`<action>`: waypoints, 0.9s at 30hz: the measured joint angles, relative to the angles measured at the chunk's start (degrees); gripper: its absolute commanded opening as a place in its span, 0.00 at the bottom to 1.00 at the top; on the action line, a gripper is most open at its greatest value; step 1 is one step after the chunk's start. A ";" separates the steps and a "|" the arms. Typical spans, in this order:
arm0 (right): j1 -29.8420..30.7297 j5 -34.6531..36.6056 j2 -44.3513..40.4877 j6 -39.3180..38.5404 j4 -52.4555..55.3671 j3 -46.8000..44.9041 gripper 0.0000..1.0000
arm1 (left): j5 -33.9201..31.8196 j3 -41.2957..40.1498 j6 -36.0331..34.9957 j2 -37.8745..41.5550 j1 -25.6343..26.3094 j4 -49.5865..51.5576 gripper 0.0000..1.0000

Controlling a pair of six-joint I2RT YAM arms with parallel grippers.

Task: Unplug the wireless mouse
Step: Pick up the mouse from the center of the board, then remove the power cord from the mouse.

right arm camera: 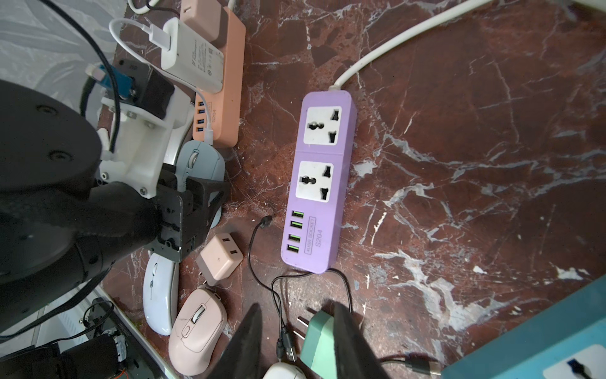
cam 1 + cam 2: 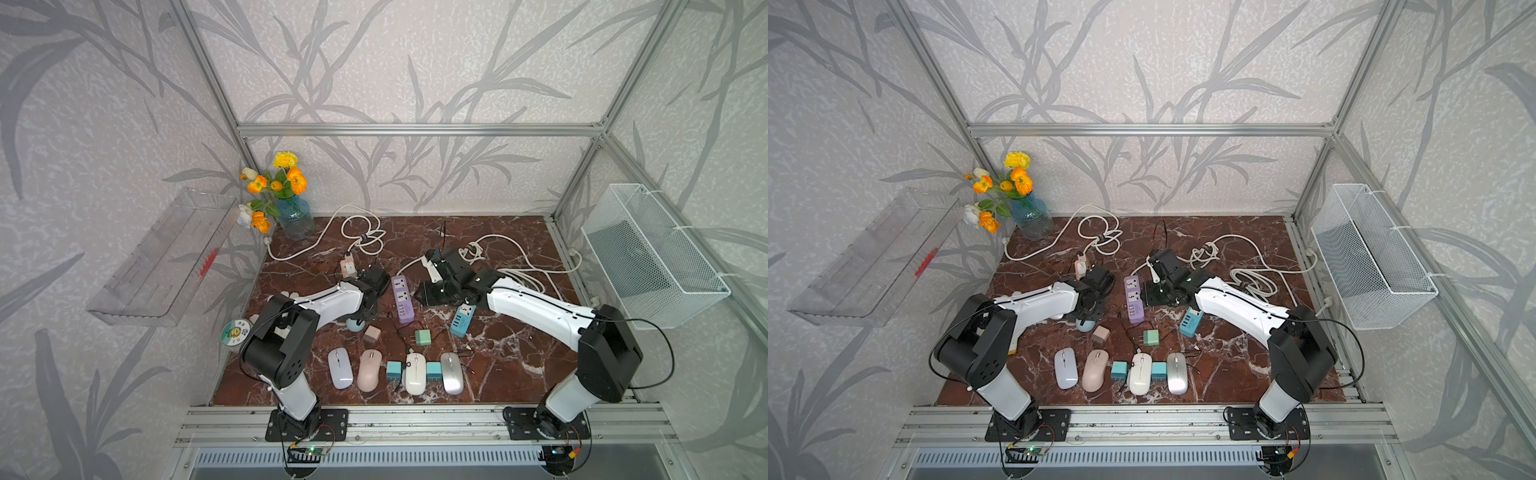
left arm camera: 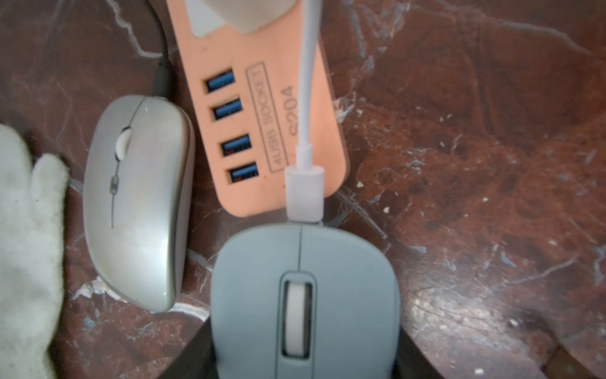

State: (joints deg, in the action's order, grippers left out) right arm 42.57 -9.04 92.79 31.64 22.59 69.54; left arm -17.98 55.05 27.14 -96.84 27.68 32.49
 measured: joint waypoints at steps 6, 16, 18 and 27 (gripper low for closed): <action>-0.07 -0.42 -0.57 -0.02 -0.37 0.02 0.36 | 0.35 -1.01 -0.11 5.16 0.00 0.04 0.38; -0.33 -11.63 5.81 2.91 -9.66 6.49 0.45 | 4.31 -7.80 -1.20 22.60 -0.44 -6.08 0.00; -0.33 -14.19 9.22 5.33 -12.92 8.79 0.51 | 5.25 -8.74 -1.46 22.71 -0.48 -6.40 0.00; -0.33 -20.68 19.89 12.63 -20.24 15.37 0.54 | 12.66 -18.23 -7.65 28.20 -1.07 -16.50 0.00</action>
State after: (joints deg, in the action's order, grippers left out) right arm 42.24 -29.71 112.68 44.27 2.35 84.90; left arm -5.32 36.82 19.49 -68.64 26.61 15.99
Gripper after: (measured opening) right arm 0.540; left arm 0.579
